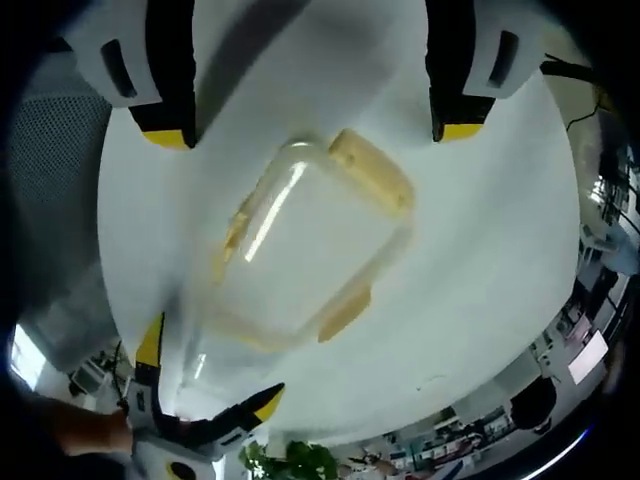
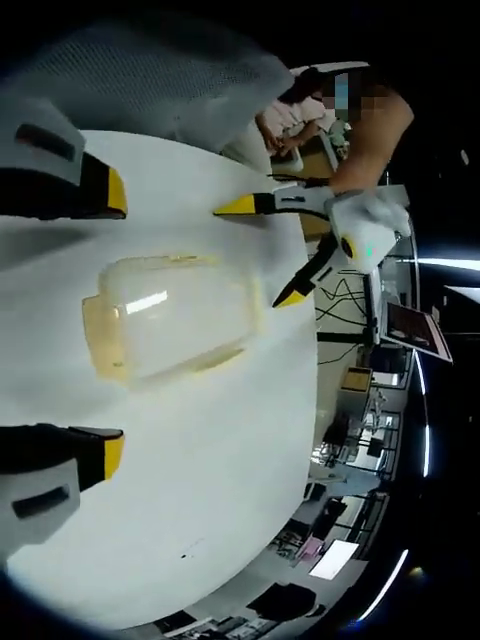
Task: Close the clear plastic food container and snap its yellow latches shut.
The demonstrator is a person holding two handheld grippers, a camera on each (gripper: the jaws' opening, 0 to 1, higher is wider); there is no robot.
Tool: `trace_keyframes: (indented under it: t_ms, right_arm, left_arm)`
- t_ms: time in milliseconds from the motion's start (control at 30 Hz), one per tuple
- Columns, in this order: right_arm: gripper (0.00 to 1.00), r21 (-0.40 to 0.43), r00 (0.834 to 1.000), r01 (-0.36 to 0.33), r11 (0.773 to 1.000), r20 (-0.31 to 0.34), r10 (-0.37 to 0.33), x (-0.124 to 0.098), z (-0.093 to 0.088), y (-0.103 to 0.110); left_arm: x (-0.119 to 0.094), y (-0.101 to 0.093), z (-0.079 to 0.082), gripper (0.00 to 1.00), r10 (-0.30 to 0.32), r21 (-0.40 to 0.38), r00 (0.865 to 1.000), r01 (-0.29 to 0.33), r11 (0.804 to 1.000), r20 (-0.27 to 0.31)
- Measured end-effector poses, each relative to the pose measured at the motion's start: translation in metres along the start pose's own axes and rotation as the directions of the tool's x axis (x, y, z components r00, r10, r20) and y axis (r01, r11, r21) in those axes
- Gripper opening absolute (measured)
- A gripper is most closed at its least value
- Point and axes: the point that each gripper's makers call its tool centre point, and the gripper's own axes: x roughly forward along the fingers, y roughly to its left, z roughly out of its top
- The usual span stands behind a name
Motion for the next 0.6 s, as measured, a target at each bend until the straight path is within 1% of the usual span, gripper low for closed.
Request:
trace_keyframes:
  t_ms: [133, 233, 333, 600]
  right_arm:
    - [0.85, -0.026, 1.0, -0.009, 1.0, -0.017, 0.008, 0.0038, -0.0014, -0.0007]
    - [0.85, -0.027, 1.0, -0.015, 1.0, -0.025, 0.015, 0.006, -0.0029, -0.0016]
    - [0.85, -0.021, 0.999, -0.023, 1.0, -0.033, 0.022, 0.008, -0.0054, -0.001]
    - [0.84, -0.037, 0.998, -0.023, 0.999, -0.057, 0.021, 0.0113, -0.0097, -0.003]
  left_arm:
    - [0.0012, -0.0005, 0.0001, 0.96, -0.021, 0.0, 1.0, 0.021, 1.0, 0.007]
    - [0.0025, 0.0039, -0.0007, 0.99, -0.019, -0.008, 1.0, 0.019, 1.0, 0.009]
    - [0.0028, 0.0041, 0.0013, 0.99, -0.028, 0.009, 0.999, 0.028, 1.0, 0.019]
    - [0.0035, 0.0046, 0.0029, 0.99, -0.055, 0.055, 0.998, 0.053, 0.997, 0.026]
